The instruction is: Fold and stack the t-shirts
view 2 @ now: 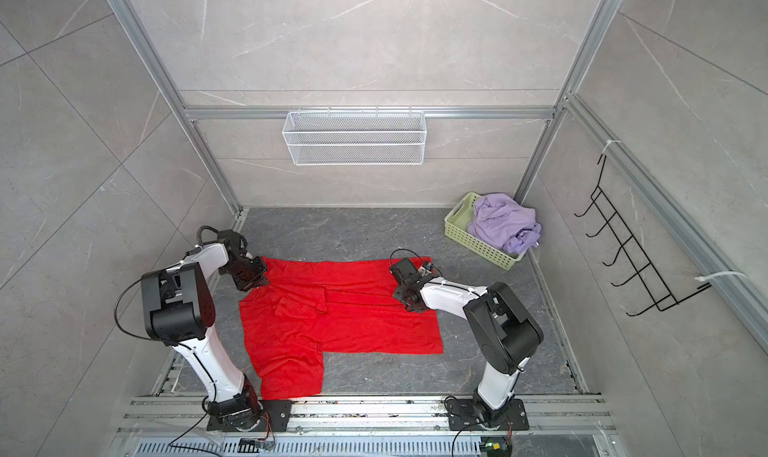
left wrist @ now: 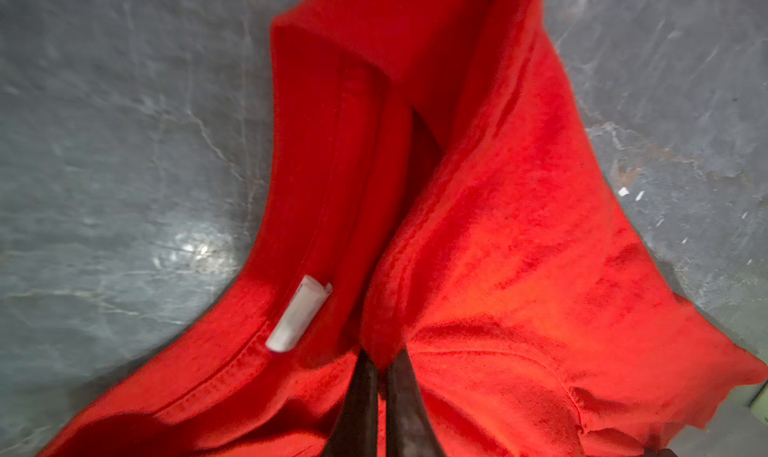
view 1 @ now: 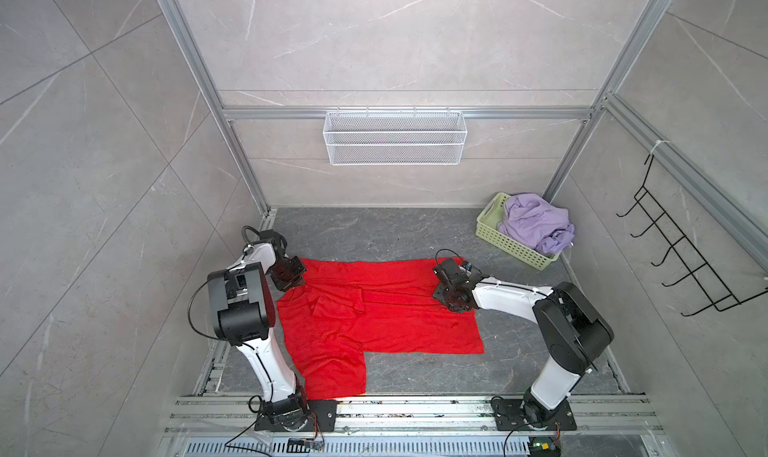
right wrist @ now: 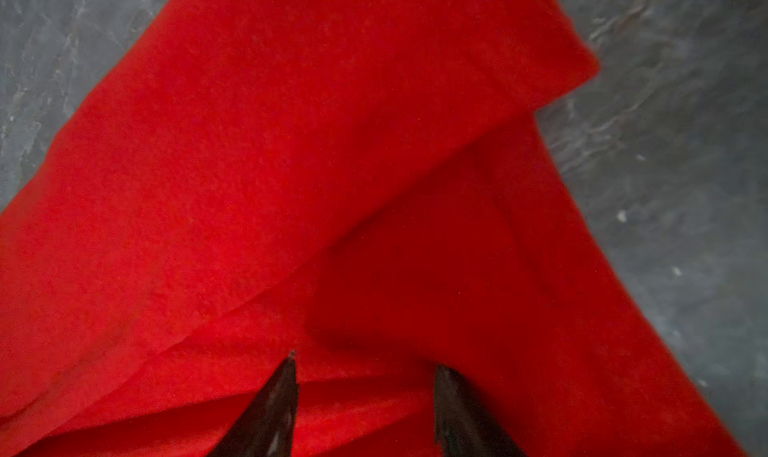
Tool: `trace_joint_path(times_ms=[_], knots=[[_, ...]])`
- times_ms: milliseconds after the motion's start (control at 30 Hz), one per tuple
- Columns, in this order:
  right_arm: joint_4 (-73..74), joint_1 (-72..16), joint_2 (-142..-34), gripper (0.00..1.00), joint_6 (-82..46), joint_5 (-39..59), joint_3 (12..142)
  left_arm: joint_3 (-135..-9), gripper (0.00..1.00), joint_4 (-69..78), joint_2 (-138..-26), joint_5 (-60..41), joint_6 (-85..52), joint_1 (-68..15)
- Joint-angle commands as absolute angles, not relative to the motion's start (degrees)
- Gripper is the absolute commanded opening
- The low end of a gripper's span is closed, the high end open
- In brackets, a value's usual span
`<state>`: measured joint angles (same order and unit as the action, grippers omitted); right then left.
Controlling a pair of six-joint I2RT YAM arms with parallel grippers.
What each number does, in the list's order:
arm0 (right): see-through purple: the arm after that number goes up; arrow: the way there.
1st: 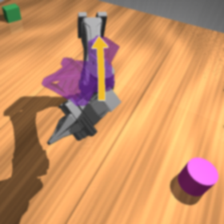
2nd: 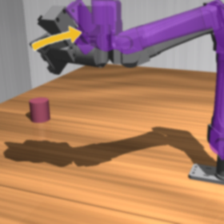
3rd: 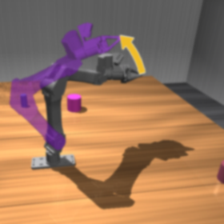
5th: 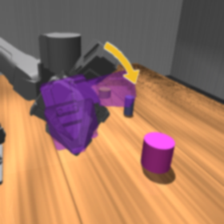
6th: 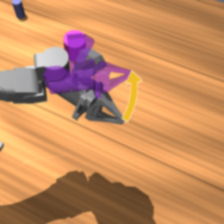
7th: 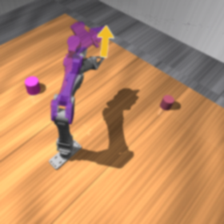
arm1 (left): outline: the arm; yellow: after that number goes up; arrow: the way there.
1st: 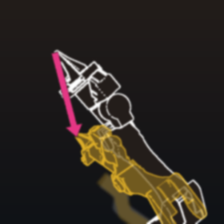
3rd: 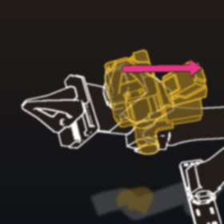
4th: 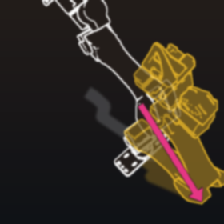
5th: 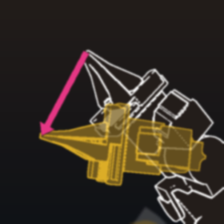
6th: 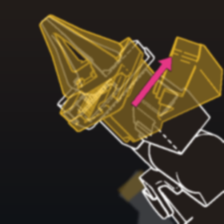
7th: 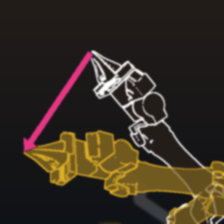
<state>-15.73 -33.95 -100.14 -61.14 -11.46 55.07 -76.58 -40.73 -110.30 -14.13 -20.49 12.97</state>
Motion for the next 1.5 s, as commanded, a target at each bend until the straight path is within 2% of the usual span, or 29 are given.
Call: trace_joint_path(times_ms=[0,433,567,733,800,1033,1167,1467], knots=[[-23.68,-32.45,-101.35,0.55,-62.14,-13.89,51.79,-79.49,0.00,-41.75,-111.72,-13.36,-17.94,14.01],[-23.38,-30.78,-103.89,0.55,-60.23,-13.24,54.71,-83.17,0.04,-44.92,-113.23,-10.12,-15.38,16.46],[-23.63,-30.50,-104.83,0.55,-59.75,-12.66,55.45,-84.31,0.12,-45.42,-113.71,-11.60,-14.72,17.31],[-23.74,-30.49,-105.34,0.55,-59.68,-12.66,56.06,-84.95,0.16,-45.15,-113.62,-11.16,-14.33,17.38],[-23.96,-30.41,-105.41,0.55,-59.37,-12.32,56.48,-85.45,0.24,-45.53,-113.73,-11.75,-13.93,17.49],[-25.90,-30.76,-101.37,0.55,-55.89,-12.65,61.18,-84.63,0.31,-46.27,-109.96,-15.51,-14.55,17.49],[-24.30,-31.01,-99.71,0.55,-53.76,-12.77,66.06,-84.53,0.33,-44.81,-108.37,-22.45,-17.60,17.12],[-20.78,-30.50,-113.83,0.55,-54.16,-13.08,83.24,-85.72,0.36,-40.29,-111.85,-26.15,-23.86,9.98]])
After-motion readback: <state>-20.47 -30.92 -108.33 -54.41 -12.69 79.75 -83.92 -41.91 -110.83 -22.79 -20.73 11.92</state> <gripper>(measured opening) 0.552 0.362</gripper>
